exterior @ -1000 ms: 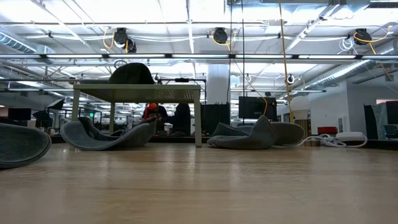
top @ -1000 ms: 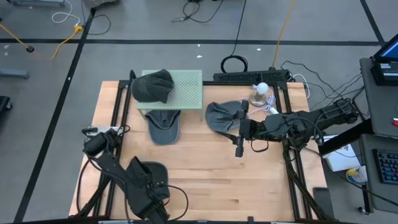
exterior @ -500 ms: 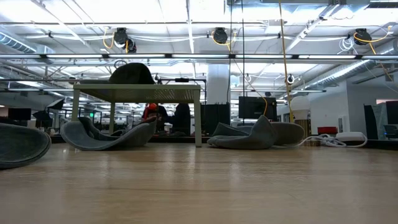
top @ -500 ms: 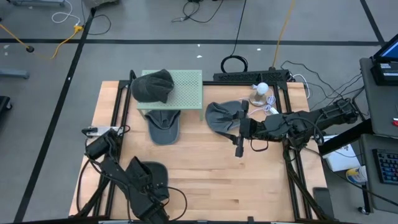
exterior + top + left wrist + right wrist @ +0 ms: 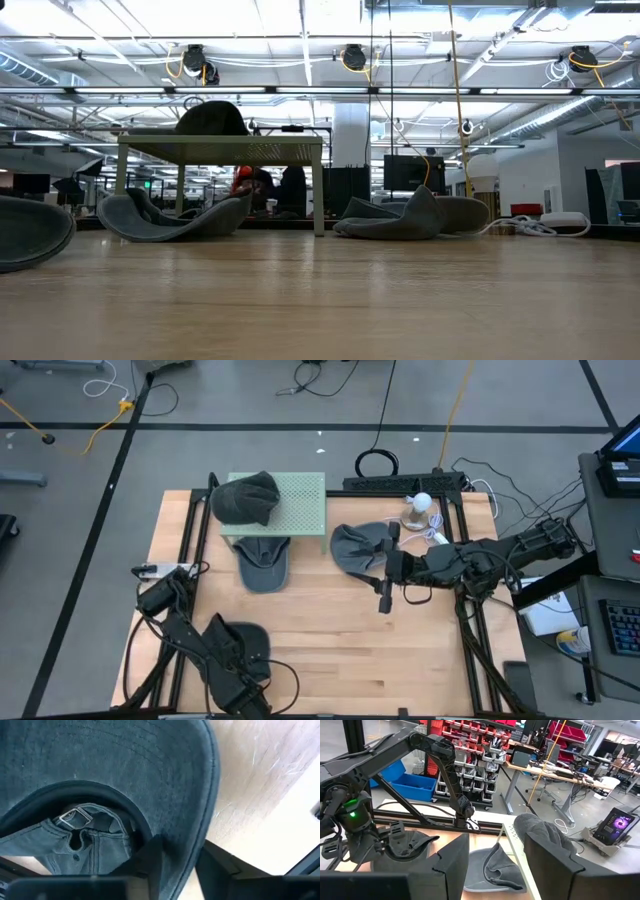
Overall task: Pick & Place hat
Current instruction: Stack the black cap on the black cap on the shelf
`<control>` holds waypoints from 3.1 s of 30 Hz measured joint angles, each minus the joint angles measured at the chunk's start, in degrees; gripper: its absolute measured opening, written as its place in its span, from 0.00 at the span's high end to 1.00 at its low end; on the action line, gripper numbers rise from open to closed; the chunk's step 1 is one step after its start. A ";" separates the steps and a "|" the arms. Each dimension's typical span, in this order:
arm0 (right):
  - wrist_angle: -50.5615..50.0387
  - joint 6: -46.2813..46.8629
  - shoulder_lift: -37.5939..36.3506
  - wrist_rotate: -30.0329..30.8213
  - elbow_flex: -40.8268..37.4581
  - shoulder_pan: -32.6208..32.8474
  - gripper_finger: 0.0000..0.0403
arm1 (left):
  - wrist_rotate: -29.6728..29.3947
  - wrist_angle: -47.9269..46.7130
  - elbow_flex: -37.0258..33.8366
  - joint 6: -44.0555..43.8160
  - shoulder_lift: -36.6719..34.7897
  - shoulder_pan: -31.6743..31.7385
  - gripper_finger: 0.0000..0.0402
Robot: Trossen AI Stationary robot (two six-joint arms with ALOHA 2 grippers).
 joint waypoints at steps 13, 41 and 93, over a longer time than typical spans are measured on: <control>0.00 -0.02 0.00 0.00 -0.02 0.00 0.55 | 0.31 -1.02 0.22 -0.49 -0.24 0.31 0.96; -0.83 4.30 0.00 -4.52 -0.04 0.00 0.55 | 21.57 8.88 0.26 8.43 -36.92 14.43 0.98; 16.20 23.95 -0.84 -47.20 -0.04 -11.84 0.65 | 25.30 52.37 0.28 51.18 -45.35 43.19 0.98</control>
